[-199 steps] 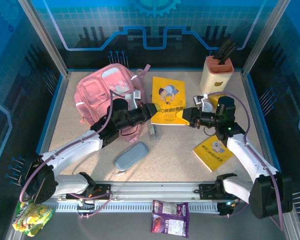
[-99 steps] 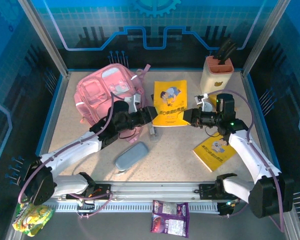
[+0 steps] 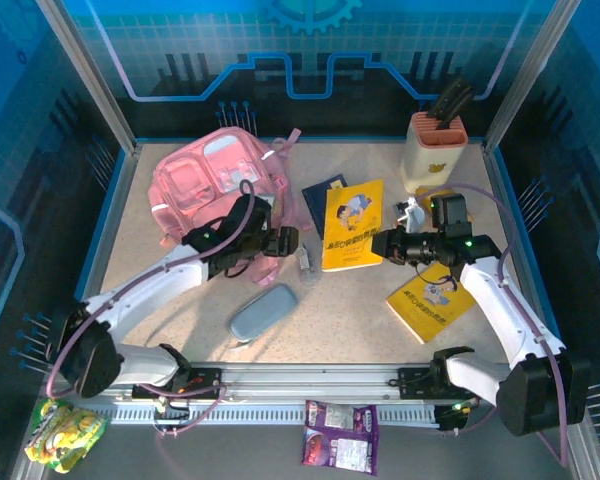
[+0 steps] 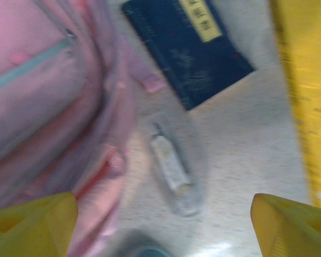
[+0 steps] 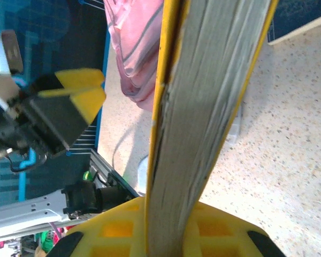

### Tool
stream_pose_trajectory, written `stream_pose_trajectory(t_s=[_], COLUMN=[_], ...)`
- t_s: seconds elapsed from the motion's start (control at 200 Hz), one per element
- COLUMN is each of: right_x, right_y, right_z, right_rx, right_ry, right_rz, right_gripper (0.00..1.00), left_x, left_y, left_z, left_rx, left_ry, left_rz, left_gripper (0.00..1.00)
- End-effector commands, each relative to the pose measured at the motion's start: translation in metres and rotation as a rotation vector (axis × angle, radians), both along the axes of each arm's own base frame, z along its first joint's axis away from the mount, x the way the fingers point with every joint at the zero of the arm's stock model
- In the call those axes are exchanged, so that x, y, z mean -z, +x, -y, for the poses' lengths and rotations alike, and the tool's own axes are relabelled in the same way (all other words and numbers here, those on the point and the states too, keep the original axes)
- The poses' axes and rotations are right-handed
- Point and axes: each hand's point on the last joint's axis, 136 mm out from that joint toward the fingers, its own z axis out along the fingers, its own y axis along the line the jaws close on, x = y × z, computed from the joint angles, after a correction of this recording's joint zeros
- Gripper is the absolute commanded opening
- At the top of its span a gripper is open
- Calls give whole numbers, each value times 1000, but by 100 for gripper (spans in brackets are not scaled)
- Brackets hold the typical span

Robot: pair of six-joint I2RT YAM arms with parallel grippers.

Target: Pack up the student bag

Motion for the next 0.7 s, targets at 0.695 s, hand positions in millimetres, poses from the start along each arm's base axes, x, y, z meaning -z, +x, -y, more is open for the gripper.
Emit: stream_pose_trajectory(t_s=[0.695], right_x=[-4], right_y=[16], right_z=[-3], right_rx=[-15], right_ry=[20], right_rz=[17], right_gripper=[0], left_x=[75], left_y=[67], left_z=[-54], left_rx=[225], left_ry=[481], left_rz=[-157], left_gripper=[78])
